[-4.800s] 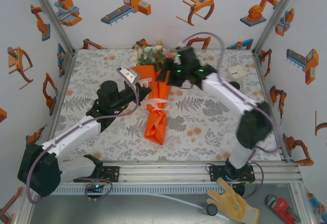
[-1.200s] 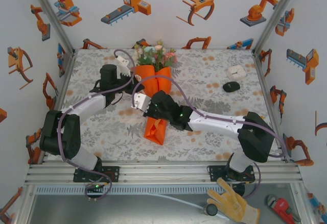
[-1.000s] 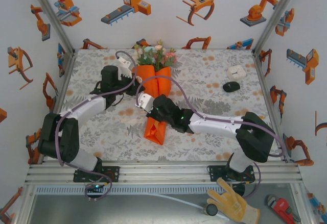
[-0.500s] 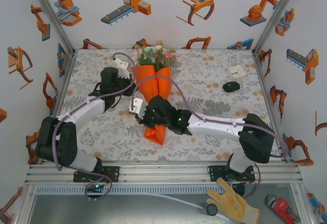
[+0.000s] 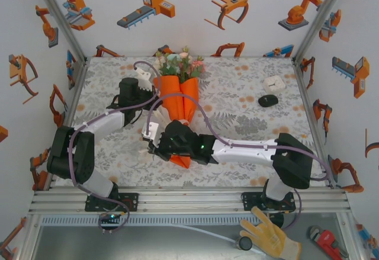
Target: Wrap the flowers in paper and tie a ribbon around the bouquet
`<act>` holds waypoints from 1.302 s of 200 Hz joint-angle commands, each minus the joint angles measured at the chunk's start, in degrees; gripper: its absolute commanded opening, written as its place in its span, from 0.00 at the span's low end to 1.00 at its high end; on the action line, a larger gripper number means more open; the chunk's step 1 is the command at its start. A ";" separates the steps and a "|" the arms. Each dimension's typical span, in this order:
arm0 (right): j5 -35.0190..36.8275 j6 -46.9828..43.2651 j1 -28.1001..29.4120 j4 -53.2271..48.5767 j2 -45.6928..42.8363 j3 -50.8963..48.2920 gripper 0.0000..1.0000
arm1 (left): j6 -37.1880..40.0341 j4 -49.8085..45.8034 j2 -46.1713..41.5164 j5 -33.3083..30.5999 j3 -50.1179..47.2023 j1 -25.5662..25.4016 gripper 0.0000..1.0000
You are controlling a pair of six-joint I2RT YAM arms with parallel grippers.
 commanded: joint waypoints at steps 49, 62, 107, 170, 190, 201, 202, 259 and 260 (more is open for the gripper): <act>14.48 -4.40 -5.50 -3.45 -2.73 -0.84 0.00 | 2.59 -0.11 -3.49 2.20 -1.15 -1.15 0.00; 15.48 -3.50 -6.30 -4.07 -4.53 -2.44 0.00 | 2.78 -0.20 -3.43 2.26 -1.10 -1.15 0.00; 22.63 -7.52 -8.72 -7.83 -8.21 -6.84 0.00 | 2.84 -0.39 -3.33 3.00 -0.58 -1.50 0.00; 8.79 -21.35 -11.60 -10.20 -5.58 -2.56 0.00 | 3.48 -1.79 -3.91 2.69 -0.88 -1.76 0.00; -3.09 -20.41 -11.15 -9.85 -2.33 0.57 0.01 | 3.41 -1.86 -4.00 2.11 -0.75 -1.83 0.00; -6.02 -19.58 -10.62 -10.79 0.44 2.86 0.09 | 3.38 -1.80 -3.95 1.95 -0.75 -1.91 0.00; -6.18 -19.56 -10.54 -10.89 0.72 3.02 0.10 | 3.34 -1.79 -3.94 1.99 -0.75 -1.93 0.00; -0.41 -12.16 -8.82 -2.51 -3.30 -0.03 0.49 | 3.55 -1.71 -3.97 0.68 -1.35 -1.84 0.00; -0.34 -11.93 -8.80 -2.36 -3.47 -0.18 0.49 | 3.56 -1.70 -3.95 0.65 -1.36 -1.85 0.00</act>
